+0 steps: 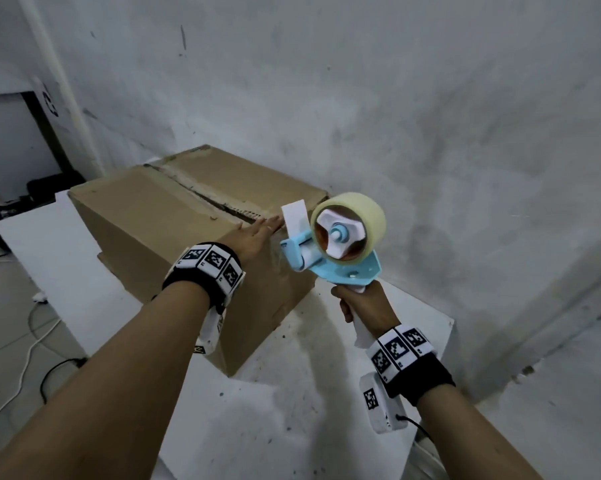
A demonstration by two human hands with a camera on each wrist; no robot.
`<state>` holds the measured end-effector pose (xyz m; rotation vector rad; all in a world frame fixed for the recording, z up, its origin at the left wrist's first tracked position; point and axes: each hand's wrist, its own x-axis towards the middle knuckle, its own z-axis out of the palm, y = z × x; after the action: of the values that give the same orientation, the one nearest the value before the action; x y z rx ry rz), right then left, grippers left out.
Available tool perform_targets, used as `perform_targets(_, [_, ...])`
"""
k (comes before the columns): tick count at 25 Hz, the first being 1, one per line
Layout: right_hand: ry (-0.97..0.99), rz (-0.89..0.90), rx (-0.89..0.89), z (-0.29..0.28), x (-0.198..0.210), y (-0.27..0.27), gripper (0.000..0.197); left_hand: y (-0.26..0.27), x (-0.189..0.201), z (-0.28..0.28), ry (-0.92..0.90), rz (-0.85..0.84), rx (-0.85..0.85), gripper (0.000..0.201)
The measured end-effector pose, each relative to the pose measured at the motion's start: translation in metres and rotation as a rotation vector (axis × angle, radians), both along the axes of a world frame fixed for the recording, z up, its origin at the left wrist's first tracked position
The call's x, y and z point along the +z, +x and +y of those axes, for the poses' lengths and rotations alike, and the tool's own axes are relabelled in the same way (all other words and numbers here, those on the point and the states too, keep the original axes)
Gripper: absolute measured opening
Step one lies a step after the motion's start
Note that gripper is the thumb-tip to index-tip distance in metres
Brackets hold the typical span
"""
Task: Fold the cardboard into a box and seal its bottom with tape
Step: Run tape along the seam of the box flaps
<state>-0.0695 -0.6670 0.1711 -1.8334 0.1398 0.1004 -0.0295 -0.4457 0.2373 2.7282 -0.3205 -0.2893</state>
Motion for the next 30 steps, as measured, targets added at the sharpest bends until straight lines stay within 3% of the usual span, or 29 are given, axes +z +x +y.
perform_targets(6, [-0.02, 0.025, -0.036, 0.022, -0.005, 0.003, 0.03, 0.006, -0.008, 0.002, 0.058, -0.011, 0.012, 0.049])
perform_targets(9, [-0.128, 0.219, -0.068, 0.011, -0.038, -0.016, 0.032, 0.006, -0.008, 0.004, 0.08, -0.026, -0.01, 0.048])
perform_targets(12, [-0.081, 0.35, -0.203, -0.018, -0.065, -0.033, 0.028, 0.009, -0.009, 0.006, 0.096, -0.045, -0.035, 0.048])
perform_targets(15, [0.018, 0.315, -0.348, -0.034, -0.053, -0.02, 0.023, 0.009, -0.009, 0.001, 0.198, -0.086, -0.023, 0.048])
perform_targets(20, [-0.074, 0.206, -0.23, -0.02, -0.021, -0.006, 0.025, 0.009, -0.007, -0.027, 0.365, -0.195, 0.112, 0.049])
perform_targets(24, [-0.058, 0.187, -0.194, 0.001, -0.024, -0.005, 0.024, 0.017, -0.002, -0.03, 0.176, -0.064, 0.152, 0.051])
perform_targets(28, [-0.012, 0.213, -0.21, 0.004, -0.027, -0.004, 0.024, 0.016, 0.017, -0.024, 0.181, 0.155, 0.074, 0.061])
perform_targets(30, [-0.003, 0.223, -0.221, 0.003, -0.027, -0.001, 0.024, 0.017, 0.03, -0.028, 0.136, 0.209, 0.042, 0.05])
